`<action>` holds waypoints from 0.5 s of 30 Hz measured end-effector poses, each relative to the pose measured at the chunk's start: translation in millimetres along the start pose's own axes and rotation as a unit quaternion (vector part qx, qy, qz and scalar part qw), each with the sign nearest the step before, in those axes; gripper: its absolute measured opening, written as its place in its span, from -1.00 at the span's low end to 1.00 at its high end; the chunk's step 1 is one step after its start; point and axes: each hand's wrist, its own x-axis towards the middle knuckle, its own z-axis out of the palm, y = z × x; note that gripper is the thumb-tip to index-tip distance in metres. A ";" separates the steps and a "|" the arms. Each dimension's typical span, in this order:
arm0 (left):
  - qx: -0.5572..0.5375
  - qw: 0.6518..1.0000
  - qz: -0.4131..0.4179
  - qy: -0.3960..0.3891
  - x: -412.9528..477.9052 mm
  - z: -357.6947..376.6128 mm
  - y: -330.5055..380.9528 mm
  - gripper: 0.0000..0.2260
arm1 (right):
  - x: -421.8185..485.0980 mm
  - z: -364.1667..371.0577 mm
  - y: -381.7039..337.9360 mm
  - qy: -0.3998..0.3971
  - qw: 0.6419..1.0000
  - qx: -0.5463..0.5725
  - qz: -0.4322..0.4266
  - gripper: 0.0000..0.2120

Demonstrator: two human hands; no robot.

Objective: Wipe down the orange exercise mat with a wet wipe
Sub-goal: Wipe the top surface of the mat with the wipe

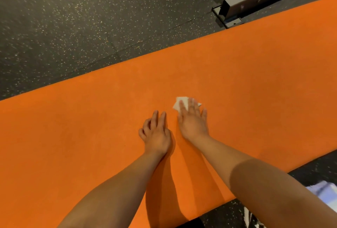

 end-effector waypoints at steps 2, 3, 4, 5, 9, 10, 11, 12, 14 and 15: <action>-0.008 1.000 -0.002 0.007 -0.2 0.4 -0.7 -0.52 | -10.5 12.8 -12.9 -0.028 0.996 -0.019 -0.086 -0.48; -0.017 1.000 -0.005 0.010 0.9 -0.5 -0.7 -0.54 | -12.6 16.5 -14.2 -0.039 0.993 -0.024 -0.110 -0.49; -0.022 1.000 -0.006 0.012 2.3 -2.2 -0.1 -0.54 | -10.8 17.1 -11.9 -0.039 0.992 -0.032 -0.119 -0.49; -0.022 1.000 -0.007 0.013 3.4 -3.8 1.0 -0.55 | -7.7 14.9 -7.5 -0.031 0.992 -0.043 -0.114 -0.49; -0.004 1.000 -0.023 0.005 8.9 -10.5 7.0 -0.56 | 4.5 0.1 8.3 -0.004 0.999 0.004 0.054 -0.45; -0.002 1.000 -0.019 0.012 11.7 -12.9 7.4 -0.58 | 5.7 -0.2 3.9 -0.003 0.997 0.014 0.076 -0.44; -0.003 1.000 -0.010 0.022 16.7 -15.5 8.2 -0.60 | 7.0 1.8 -3.4 0.000 0.997 0.016 0.069 -0.44; -0.004 1.000 -0.002 0.029 21.6 -19.0 8.7 -0.61 | 5.8 4.3 -12.8 -0.002 0.999 0.013 0.034 -0.43; -0.006 1.000 0.007 0.026 31.9 -22.5 12.5 -0.58 | 0.8 11.9 -25.8 -0.026 0.997 -0.003 -0.078 -0.40; -0.008 1.000 0.008 0.015 35.1 -22.8 14.0 -0.57 | -1.2 16.0 -26.2 -0.039 0.992 -0.014 -0.119 -0.37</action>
